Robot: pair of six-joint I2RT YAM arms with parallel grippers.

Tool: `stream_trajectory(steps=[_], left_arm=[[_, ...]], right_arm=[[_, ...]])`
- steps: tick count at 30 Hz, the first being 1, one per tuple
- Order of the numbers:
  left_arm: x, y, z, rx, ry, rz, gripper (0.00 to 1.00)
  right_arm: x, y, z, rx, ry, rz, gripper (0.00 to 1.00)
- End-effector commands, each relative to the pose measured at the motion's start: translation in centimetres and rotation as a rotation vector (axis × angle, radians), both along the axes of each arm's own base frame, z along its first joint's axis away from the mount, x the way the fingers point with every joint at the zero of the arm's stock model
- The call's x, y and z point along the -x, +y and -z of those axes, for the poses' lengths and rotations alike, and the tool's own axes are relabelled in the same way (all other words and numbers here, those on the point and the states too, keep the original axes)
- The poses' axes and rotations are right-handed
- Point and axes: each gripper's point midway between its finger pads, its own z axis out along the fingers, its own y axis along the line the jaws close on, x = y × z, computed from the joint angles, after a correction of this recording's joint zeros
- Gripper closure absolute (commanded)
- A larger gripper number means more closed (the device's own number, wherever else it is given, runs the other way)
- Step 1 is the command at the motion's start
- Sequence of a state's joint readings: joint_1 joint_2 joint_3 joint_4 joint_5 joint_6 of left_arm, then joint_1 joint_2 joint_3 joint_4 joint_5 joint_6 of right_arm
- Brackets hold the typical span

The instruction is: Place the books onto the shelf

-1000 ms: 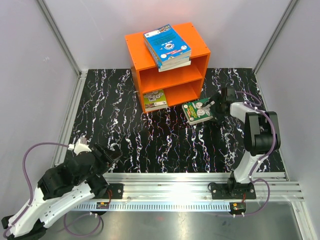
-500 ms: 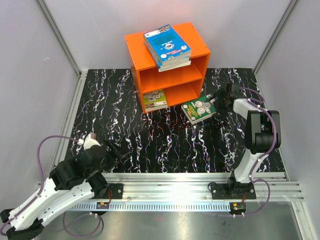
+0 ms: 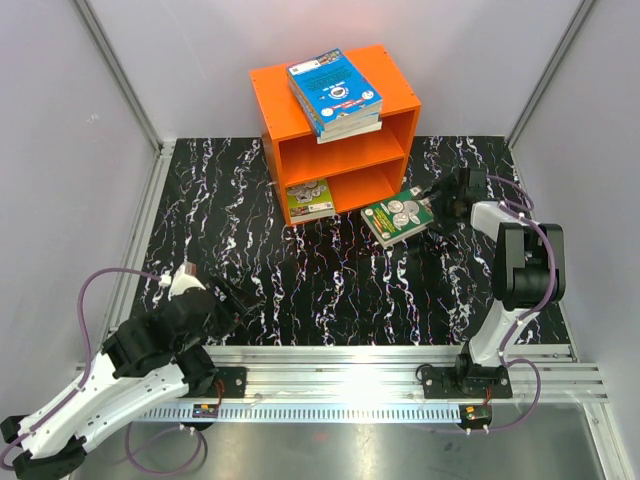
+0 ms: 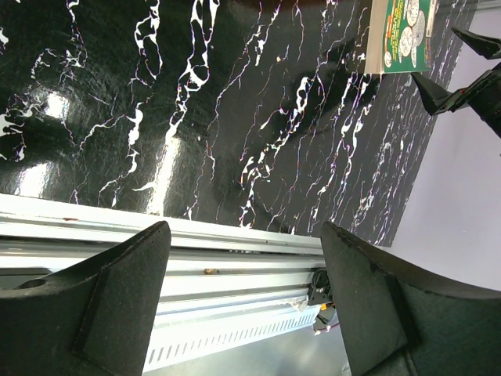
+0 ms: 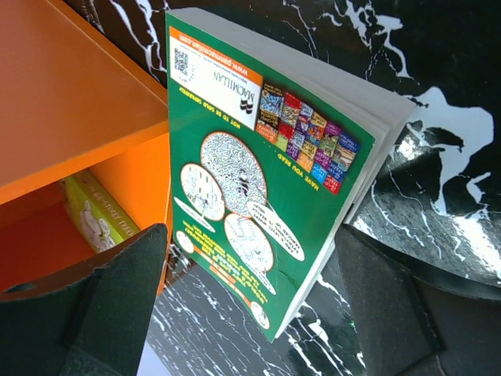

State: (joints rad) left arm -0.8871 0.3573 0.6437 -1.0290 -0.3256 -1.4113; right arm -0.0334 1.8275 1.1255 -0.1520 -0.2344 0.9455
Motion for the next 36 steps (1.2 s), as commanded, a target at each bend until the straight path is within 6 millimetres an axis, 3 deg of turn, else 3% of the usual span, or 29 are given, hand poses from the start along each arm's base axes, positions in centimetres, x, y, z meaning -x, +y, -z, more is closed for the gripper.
stream_trajectory(steps=[1,8,16,27,36], left_arm=[[-0.2,-0.3,-0.1,0.009,-0.016,0.006,0.19],[-0.1,-0.1,0.0,0.005,-0.013,0.008,0.19],[0.1,0.1,0.2,-0.004,-0.009,0.007,0.18],[0.1,0.1,0.3,-0.011,-0.009,0.014,0.18],[0.3,-0.2,0.5,-0.018,0.002,0.036,0.18]], right_arm=[[-2.5,1.2,-5.5,-0.097,-0.226,-0.001,0.06],[-3.2,1.6,-7.2,-0.146,-0.31,0.012,0.09],[-2.0,1.6,-3.9,-0.133,-0.238,0.002,0.34],[1.8,1.3,-0.3,-0.083,-0.144,-0.013,0.42],[0.8,1.1,0.9,-0.075,-0.127,0.006,0.55]])
